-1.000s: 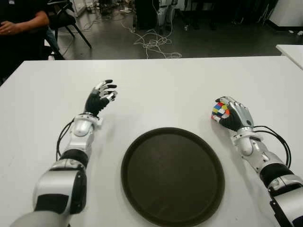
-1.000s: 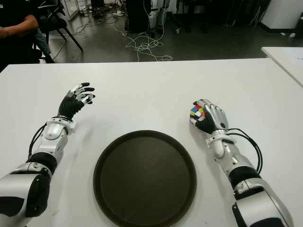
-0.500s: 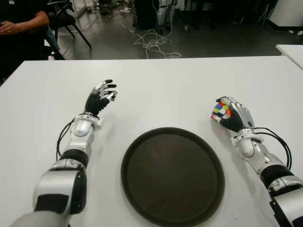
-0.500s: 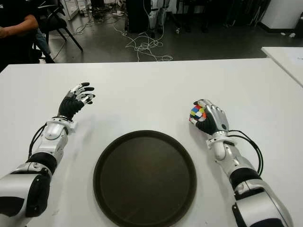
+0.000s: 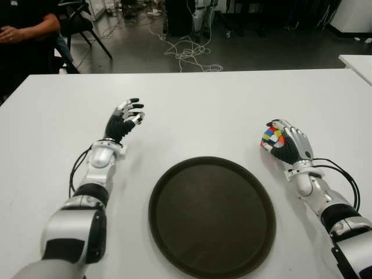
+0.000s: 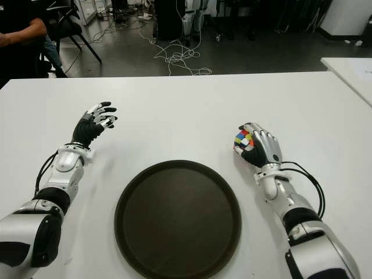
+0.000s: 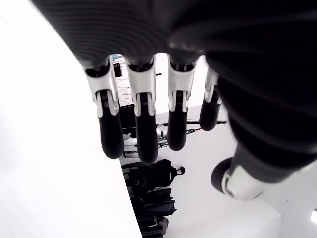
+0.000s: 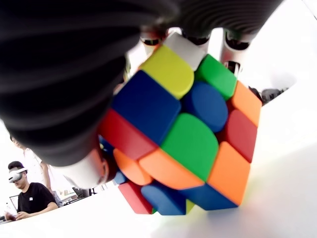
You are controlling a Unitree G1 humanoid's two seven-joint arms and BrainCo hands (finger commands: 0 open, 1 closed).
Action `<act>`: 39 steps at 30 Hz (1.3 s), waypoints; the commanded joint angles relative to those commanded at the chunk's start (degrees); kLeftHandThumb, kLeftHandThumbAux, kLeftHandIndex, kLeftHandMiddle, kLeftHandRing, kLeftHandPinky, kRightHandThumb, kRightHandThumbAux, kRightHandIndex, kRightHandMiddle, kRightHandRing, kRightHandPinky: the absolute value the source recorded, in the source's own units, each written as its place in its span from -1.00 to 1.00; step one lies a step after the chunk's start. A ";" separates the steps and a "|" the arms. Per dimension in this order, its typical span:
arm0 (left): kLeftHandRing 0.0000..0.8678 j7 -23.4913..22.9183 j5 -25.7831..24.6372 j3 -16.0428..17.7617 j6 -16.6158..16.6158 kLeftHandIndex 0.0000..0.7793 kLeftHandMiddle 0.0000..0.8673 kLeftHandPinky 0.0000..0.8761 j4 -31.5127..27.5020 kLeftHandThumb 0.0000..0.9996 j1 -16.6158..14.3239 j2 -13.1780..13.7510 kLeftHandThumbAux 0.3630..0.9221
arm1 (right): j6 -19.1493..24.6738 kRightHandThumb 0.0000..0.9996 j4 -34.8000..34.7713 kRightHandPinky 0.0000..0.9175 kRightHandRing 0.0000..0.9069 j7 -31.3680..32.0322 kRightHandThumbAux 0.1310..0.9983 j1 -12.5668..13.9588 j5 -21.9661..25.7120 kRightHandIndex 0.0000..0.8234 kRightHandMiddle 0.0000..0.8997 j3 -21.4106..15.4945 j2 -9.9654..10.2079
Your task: Pick up the Rubik's Cube and put it in the plate
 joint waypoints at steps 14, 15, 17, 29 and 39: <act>-0.32 -0.60 -0.15 0.10 0.06 -0.52 -0.40 -0.18 0.13 -0.63 -0.14 0.01 0.12 | 4.44 0.38 -28.53 0.48 0.48 1.00 0.39 2.35 -5.30 0.03 0.49 -2.52 0.57; -0.32 -0.62 -0.18 0.13 0.07 -0.51 -0.40 -0.19 0.14 -0.63 -0.14 0.00 0.12 | 4.56 0.38 -29.64 0.49 0.48 1.09 0.39 2.49 -5.54 0.03 0.48 -2.57 0.74; -0.32 -0.66 -0.25 0.20 0.11 -0.51 -0.40 -0.19 0.16 -0.63 -0.15 -0.02 0.12 | 4.51 0.38 -31.30 0.49 0.48 1.13 0.40 2.83 -5.90 0.03 0.47 -2.62 1.15; -0.31 -0.65 -0.41 0.40 0.23 -0.50 -0.40 -0.19 0.09 -0.60 -0.02 -0.01 0.08 | -0.60 0.38 -30.07 0.53 0.51 -0.17 0.40 3.82 -6.41 0.03 0.50 2.27 8.93; -0.30 -0.88 -0.68 0.72 -0.01 -0.49 -0.38 -0.20 -0.08 -0.62 0.10 -0.17 0.10 | -4.11 0.38 -29.31 0.53 0.51 8.10 0.39 5.44 -4.89 0.02 0.48 4.64 9.70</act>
